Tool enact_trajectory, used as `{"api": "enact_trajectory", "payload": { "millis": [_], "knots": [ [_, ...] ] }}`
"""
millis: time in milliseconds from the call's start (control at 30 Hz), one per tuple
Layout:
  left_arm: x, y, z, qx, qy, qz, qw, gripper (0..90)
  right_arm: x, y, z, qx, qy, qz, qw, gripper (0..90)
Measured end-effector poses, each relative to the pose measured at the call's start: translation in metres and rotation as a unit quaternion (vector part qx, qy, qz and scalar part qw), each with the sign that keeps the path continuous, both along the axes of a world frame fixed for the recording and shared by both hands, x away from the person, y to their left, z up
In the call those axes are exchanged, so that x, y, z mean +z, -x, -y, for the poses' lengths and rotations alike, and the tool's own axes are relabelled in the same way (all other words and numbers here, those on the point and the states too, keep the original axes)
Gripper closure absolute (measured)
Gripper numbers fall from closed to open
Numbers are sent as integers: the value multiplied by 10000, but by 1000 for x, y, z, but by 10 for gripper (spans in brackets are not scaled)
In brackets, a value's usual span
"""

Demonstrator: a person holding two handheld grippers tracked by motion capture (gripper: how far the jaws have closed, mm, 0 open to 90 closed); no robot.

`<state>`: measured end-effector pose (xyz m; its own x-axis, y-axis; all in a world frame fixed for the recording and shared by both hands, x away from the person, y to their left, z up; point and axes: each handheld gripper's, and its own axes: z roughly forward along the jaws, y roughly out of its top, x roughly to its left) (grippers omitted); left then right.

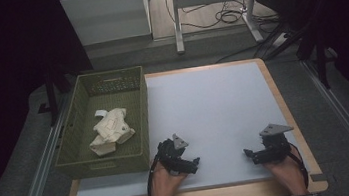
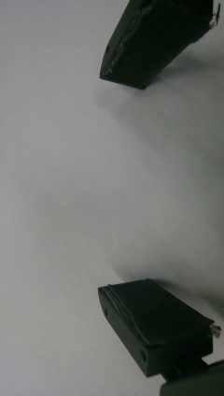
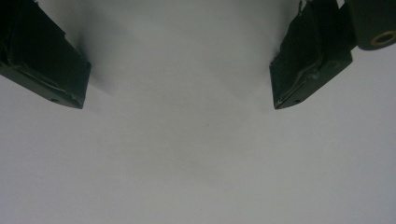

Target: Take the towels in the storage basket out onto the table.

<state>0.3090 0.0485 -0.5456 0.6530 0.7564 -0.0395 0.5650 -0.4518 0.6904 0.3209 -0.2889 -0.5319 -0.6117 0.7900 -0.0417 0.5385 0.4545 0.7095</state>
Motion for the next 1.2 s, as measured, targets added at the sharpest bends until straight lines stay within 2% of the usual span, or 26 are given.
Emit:
{"api": "enact_trajectory", "payload": {
  "millis": [833,1033,1200],
  "knots": [
    [1,-1,0,-51,7,-10,10000,19,0,0,0,2,-9,-4,10000,53],
    [6,-3,1,-114,-13,-54,9999,35,0,0,0,3,-10,-3,10000,53],
    [17,-6,2,-173,0,-39,9998,35,0,0,0,3,-13,-5,10000,53]
  ]
}}
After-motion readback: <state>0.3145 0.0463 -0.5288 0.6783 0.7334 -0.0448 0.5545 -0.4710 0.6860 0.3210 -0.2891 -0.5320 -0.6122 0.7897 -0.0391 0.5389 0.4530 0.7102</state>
